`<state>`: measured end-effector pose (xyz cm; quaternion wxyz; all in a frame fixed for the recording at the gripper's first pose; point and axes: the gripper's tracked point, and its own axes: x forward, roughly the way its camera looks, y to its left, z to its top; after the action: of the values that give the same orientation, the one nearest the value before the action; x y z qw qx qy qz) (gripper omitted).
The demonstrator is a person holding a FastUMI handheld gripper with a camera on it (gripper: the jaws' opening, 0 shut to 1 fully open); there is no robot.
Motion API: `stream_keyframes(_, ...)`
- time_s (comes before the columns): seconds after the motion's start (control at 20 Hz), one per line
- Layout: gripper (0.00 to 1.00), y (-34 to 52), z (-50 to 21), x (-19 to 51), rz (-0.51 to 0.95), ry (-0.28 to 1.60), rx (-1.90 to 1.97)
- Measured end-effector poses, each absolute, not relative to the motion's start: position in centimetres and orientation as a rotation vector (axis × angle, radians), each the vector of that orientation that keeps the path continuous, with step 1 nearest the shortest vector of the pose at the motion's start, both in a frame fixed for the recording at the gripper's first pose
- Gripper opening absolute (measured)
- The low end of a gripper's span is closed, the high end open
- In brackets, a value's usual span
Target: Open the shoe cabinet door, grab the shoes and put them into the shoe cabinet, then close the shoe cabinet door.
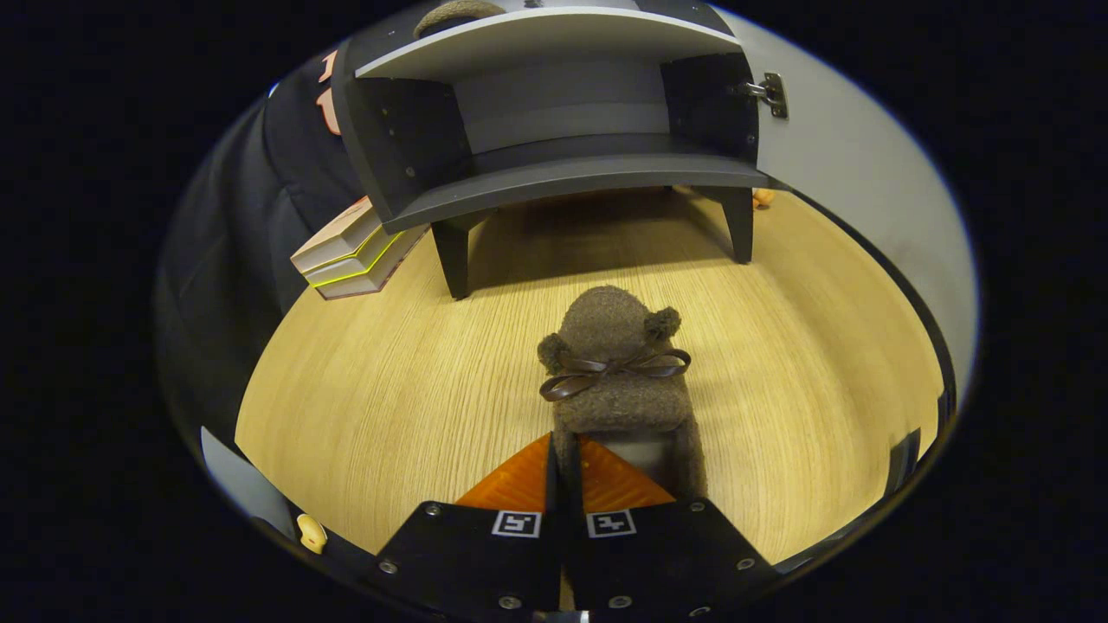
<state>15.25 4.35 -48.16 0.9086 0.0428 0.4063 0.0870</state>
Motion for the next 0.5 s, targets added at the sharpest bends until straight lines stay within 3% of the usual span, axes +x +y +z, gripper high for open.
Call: stream_keyframes(0.5, 0.05, 1.6, -35.9, 14.6, 0.167, 0.687, 0.109)
